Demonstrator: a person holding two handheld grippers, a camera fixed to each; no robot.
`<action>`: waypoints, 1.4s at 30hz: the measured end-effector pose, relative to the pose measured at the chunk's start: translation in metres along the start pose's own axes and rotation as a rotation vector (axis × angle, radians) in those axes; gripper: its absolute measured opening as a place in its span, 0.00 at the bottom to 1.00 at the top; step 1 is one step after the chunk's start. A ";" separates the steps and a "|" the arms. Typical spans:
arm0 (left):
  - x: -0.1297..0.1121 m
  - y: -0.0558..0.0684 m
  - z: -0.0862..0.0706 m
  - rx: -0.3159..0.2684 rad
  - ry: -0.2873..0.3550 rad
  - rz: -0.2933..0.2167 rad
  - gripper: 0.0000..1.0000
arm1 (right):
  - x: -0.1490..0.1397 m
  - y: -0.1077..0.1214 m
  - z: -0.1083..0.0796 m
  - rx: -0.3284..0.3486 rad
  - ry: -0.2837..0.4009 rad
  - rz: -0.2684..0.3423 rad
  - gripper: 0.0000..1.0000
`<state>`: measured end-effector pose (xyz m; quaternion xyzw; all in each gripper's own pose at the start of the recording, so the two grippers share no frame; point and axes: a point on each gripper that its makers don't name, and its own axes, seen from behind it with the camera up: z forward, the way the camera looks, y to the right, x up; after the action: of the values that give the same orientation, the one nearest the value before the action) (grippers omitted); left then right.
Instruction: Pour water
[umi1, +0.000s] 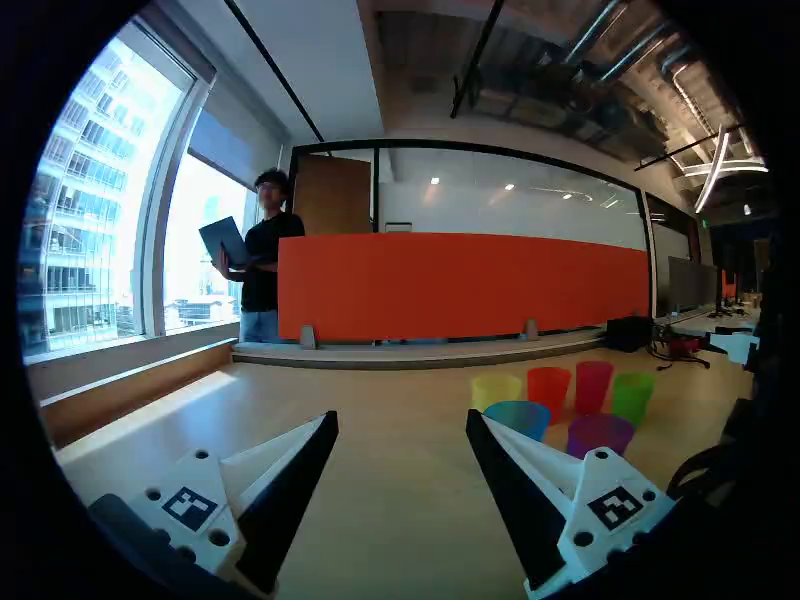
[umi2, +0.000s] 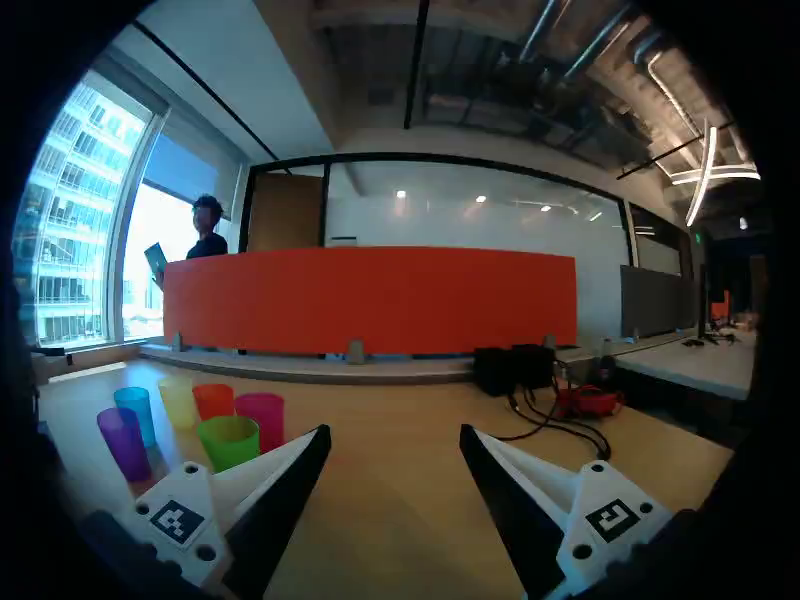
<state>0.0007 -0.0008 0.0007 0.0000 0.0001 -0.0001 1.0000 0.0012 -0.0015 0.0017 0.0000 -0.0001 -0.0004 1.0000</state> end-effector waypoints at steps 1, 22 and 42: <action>0.000 0.000 0.000 0.000 0.000 0.000 0.95 | 0.000 0.000 0.000 0.000 0.000 0.000 1.00; 0.001 -0.004 -0.003 0.021 0.000 -0.001 0.95 | -0.001 -0.003 0.000 0.013 0.001 -0.003 1.00; 0.042 -0.011 0.000 0.033 0.001 -0.009 0.95 | 0.025 -0.016 0.003 0.067 -0.011 -0.030 1.00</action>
<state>0.0428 -0.0114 0.0003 0.0166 0.0007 -0.0048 0.9999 0.0259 -0.0178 0.0047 0.0333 -0.0058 -0.0155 0.9993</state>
